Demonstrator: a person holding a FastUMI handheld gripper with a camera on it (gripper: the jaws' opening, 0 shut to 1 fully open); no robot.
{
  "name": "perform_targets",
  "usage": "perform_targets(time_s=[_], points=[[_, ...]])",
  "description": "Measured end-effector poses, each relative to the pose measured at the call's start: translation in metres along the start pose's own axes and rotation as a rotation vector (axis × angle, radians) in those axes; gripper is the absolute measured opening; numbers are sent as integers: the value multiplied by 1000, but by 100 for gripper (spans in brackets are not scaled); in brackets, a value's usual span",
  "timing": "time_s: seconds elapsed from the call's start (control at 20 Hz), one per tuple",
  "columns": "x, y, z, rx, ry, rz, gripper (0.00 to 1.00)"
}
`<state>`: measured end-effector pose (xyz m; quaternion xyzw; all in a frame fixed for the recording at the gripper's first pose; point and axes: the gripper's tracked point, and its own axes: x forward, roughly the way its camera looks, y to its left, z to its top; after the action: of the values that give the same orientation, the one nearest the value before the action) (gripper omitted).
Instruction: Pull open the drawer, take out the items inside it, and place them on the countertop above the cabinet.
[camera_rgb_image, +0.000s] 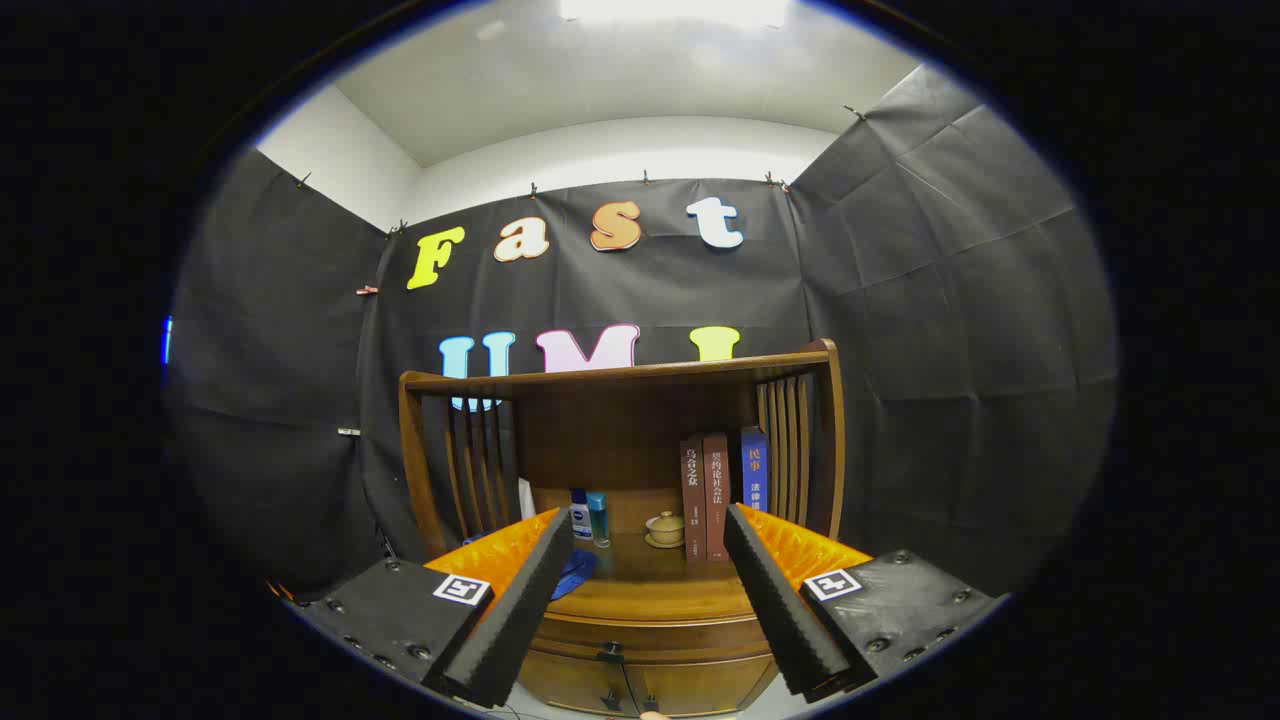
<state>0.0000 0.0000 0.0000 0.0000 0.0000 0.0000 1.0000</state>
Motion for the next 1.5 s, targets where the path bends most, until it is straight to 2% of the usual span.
perform_targets(time_s=[0.85,1.2,1.5], points=[[5,11,8,-26,-36,4,98],[5,11,3,-18,-12,1,98],[13,26,-6,-10,-1,30,98]])
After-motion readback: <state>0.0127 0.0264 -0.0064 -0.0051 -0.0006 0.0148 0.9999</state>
